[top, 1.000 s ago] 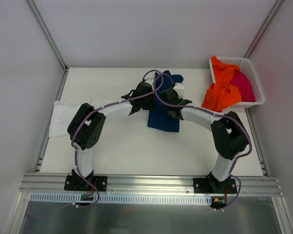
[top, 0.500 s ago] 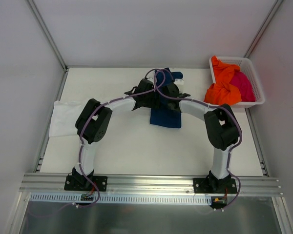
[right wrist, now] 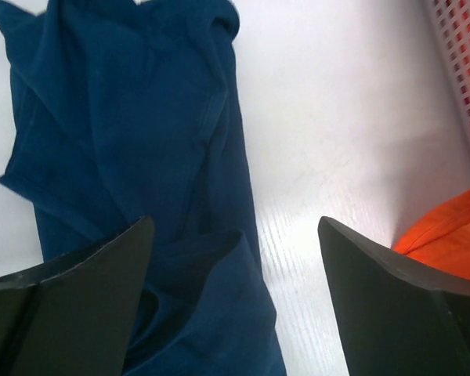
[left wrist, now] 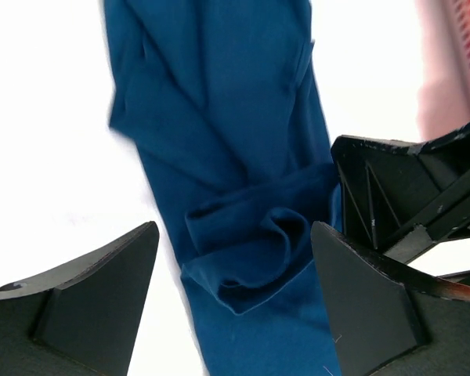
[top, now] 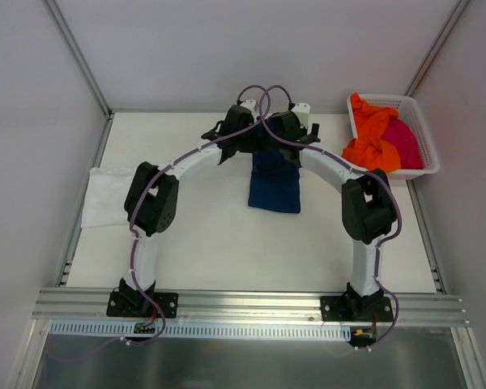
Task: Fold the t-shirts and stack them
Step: Fold the folded rectangular tshirt in 1/3 of the way
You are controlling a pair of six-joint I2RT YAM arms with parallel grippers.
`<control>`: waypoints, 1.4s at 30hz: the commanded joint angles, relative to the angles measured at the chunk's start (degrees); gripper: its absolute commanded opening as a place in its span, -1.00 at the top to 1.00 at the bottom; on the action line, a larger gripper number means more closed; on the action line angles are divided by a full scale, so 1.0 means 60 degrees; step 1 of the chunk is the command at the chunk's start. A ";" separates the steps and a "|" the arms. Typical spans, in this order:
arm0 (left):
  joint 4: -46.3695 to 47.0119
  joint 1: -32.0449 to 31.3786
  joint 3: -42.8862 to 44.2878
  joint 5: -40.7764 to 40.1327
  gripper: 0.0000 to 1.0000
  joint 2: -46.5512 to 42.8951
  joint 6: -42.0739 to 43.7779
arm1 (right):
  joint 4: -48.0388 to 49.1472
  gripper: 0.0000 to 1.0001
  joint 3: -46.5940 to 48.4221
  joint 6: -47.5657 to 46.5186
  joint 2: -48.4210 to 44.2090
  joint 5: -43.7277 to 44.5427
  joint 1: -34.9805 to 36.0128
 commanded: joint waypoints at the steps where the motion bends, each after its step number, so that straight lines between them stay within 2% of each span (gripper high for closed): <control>1: -0.0316 0.0156 0.0641 -0.0011 -0.60 0.0076 0.0129 | -0.0031 -0.81 0.0379 -0.0427 -0.0174 0.0595 -0.0002; 4: -0.0390 0.0186 0.0276 0.0033 -0.51 -0.0376 0.0056 | 0.0056 -0.76 -0.0437 -0.0326 -0.0889 0.0099 -0.0002; 6: -0.0405 0.0171 -0.0236 0.0237 -0.25 -0.0800 -0.0075 | 0.0363 -0.60 -0.1010 -0.0267 -0.1345 -0.0298 0.0028; 7: -0.0405 0.0171 -0.0412 0.0296 -0.06 -0.0934 -0.0119 | 0.0437 -0.37 -0.1303 -0.0252 -0.1579 -0.0400 0.0042; 8: -0.0390 0.0185 -0.0747 0.0456 0.52 -0.1037 -0.0163 | 0.0423 -0.16 -0.1683 -0.0252 -0.1900 -0.0735 0.0042; 9: -0.0405 0.0186 -0.0910 0.0530 0.82 -0.1241 -0.0280 | 0.0379 0.03 -0.1832 -0.0267 -0.2049 -0.0897 0.0086; 10: -0.0405 0.0186 -0.1057 0.0560 1.00 -0.1330 -0.0353 | 0.0321 0.55 -0.1921 -0.0267 -0.2137 -0.1102 0.0072; 12: -0.0420 0.0186 -0.1467 0.0778 1.00 -0.1491 -0.0543 | -0.0103 0.99 -0.2038 -0.0135 -0.2255 -0.1644 0.0086; 16: -0.0405 0.0171 -0.2082 0.1233 1.00 -0.1580 -0.0910 | -0.0324 0.99 -0.2404 0.0026 -0.2328 -0.2246 0.0159; 23: -0.0259 -0.0180 -0.2332 0.1849 1.00 -0.1521 -0.1233 | -0.0193 0.99 -0.3093 0.0480 -0.2255 -0.3008 0.0320; 32: -0.0170 -0.0693 -0.2405 0.2098 1.00 -0.1082 -0.1496 | -0.0383 0.99 -0.3430 0.0919 -0.1582 -0.3360 0.0628; 42: -0.0156 -0.1176 -0.3782 0.1718 1.00 -0.1433 -0.1702 | -0.0368 0.99 -0.4543 0.1608 -0.1654 -0.3331 0.1287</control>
